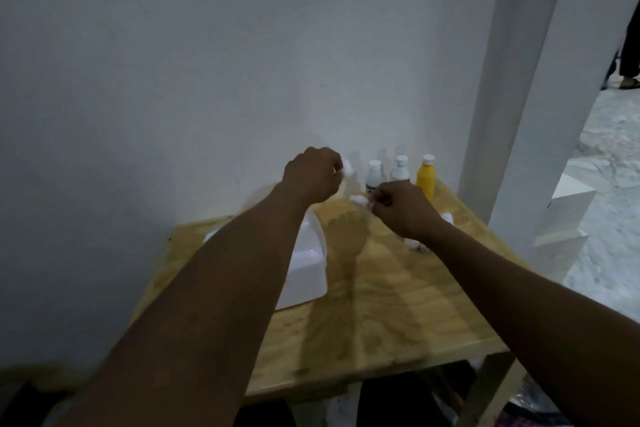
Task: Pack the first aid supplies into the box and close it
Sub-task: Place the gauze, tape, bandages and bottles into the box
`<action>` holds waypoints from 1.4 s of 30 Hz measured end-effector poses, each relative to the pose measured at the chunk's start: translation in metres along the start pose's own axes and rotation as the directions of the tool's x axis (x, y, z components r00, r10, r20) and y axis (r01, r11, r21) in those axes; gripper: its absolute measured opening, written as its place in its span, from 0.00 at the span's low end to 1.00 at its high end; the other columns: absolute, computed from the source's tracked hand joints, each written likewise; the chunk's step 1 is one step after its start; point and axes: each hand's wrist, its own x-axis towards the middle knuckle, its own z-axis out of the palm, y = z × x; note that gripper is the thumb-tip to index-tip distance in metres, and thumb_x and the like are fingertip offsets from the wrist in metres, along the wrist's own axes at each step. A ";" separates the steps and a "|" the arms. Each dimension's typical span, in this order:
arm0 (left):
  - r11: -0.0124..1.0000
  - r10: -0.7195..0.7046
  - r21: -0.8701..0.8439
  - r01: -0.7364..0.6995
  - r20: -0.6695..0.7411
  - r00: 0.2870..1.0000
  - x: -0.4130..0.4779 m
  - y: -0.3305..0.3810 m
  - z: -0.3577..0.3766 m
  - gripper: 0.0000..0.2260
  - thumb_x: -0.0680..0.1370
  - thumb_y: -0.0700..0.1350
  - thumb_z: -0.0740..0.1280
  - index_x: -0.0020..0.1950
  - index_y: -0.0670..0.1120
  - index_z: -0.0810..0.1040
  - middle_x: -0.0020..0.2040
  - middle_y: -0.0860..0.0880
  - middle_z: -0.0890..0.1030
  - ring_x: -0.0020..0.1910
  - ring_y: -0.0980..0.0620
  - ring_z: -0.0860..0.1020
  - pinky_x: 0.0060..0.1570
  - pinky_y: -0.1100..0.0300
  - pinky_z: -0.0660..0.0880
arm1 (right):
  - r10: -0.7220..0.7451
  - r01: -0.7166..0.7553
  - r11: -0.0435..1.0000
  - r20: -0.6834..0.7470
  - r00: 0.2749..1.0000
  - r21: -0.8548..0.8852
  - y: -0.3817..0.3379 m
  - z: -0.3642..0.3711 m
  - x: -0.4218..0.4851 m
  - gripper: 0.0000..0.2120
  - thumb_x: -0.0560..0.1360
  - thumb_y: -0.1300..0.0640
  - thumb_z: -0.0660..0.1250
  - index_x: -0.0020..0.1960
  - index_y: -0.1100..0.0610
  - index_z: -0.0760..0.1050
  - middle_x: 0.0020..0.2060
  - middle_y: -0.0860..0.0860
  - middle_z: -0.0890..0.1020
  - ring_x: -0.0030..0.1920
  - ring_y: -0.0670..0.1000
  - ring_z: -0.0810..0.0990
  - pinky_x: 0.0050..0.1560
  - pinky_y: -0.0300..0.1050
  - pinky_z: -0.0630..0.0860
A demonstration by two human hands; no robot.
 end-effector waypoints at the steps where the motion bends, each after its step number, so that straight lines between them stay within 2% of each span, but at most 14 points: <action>1: 1.000 -0.022 0.004 0.022 -0.020 1.000 -0.007 -0.010 -0.015 0.12 0.77 0.52 0.68 0.58 0.53 0.82 0.57 0.48 0.83 0.56 0.44 0.80 0.51 0.51 0.77 | -0.028 0.028 1.000 0.006 1.000 0.011 -0.015 0.003 0.001 0.07 0.75 0.60 0.69 0.49 0.60 0.84 0.45 0.54 0.86 0.45 0.50 0.81 0.44 0.40 0.70; 4: 0.994 -0.113 0.007 0.113 -0.054 0.992 -0.037 -0.048 -0.054 0.11 0.76 0.52 0.69 0.56 0.52 0.83 0.55 0.48 0.84 0.54 0.44 0.81 0.53 0.49 0.79 | -0.122 0.120 0.992 0.052 0.991 0.040 -0.065 0.016 -0.002 0.08 0.75 0.58 0.69 0.51 0.58 0.83 0.47 0.53 0.86 0.44 0.48 0.80 0.46 0.41 0.74; 9: 0.968 -0.249 -0.021 0.248 -0.077 0.965 -0.103 -0.108 -0.094 0.09 0.75 0.52 0.71 0.52 0.50 0.85 0.49 0.49 0.86 0.50 0.45 0.83 0.52 0.49 0.81 | -0.246 0.243 0.969 0.147 0.958 0.040 -0.140 0.057 -0.026 0.08 0.75 0.56 0.68 0.51 0.55 0.83 0.47 0.52 0.85 0.46 0.53 0.82 0.49 0.47 0.79; 13: 0.959 -0.281 0.005 0.282 -0.063 0.958 -0.145 -0.137 -0.102 0.08 0.75 0.50 0.72 0.51 0.50 0.86 0.47 0.49 0.86 0.47 0.46 0.83 0.49 0.50 0.81 | -0.348 0.366 0.927 0.175 0.921 -0.084 -0.171 0.089 -0.044 0.09 0.75 0.53 0.64 0.52 0.51 0.81 0.48 0.48 0.85 0.52 0.52 0.80 0.53 0.51 0.76; 18: 0.964 -0.265 -0.009 0.265 -0.004 0.964 -0.165 -0.146 -0.093 0.06 0.75 0.47 0.72 0.50 0.51 0.86 0.47 0.51 0.85 0.46 0.49 0.83 0.49 0.51 0.81 | -0.414 0.476 0.829 0.250 0.875 -0.294 -0.182 0.111 -0.059 0.12 0.77 0.53 0.62 0.58 0.50 0.80 0.54 0.52 0.81 0.56 0.56 0.76 0.55 0.53 0.72; 23: 0.975 -0.216 -0.037 0.217 0.046 0.975 -0.164 -0.138 -0.083 0.07 0.75 0.47 0.71 0.51 0.50 0.87 0.48 0.50 0.86 0.45 0.50 0.82 0.49 0.53 0.81 | -0.391 0.487 0.804 0.316 0.865 -0.341 -0.176 0.120 -0.067 0.14 0.76 0.53 0.61 0.57 0.51 0.81 0.53 0.52 0.81 0.56 0.56 0.76 0.51 0.52 0.72; 27: 0.979 -0.202 0.007 0.202 0.077 0.976 -0.161 -0.136 -0.070 0.08 0.76 0.45 0.71 0.53 0.50 0.86 0.51 0.49 0.86 0.47 0.50 0.82 0.50 0.55 0.81 | -0.381 0.474 0.825 0.316 0.869 -0.307 -0.172 0.120 -0.070 0.15 0.77 0.52 0.61 0.60 0.51 0.80 0.55 0.53 0.80 0.58 0.55 0.75 0.55 0.53 0.74; 36: 0.972 -0.233 0.051 0.228 0.177 0.956 -0.161 -0.134 -0.053 0.09 0.77 0.46 0.70 0.55 0.50 0.86 0.54 0.49 0.86 0.49 0.49 0.83 0.52 0.55 0.81 | -0.346 0.445 0.856 0.346 0.872 -0.264 -0.166 0.118 -0.069 0.17 0.77 0.52 0.61 0.63 0.49 0.79 0.60 0.52 0.79 0.63 0.56 0.72 0.58 0.53 0.69; 42: 0.975 -0.222 0.028 0.221 0.207 0.953 -0.162 -0.135 -0.053 0.13 0.79 0.42 0.66 0.62 0.46 0.84 0.63 0.47 0.83 0.60 0.48 0.80 0.62 0.55 0.76 | -0.345 0.429 0.873 0.329 0.879 -0.231 -0.164 0.121 -0.067 0.17 0.77 0.52 0.61 0.62 0.49 0.80 0.59 0.53 0.79 0.63 0.55 0.72 0.57 0.53 0.69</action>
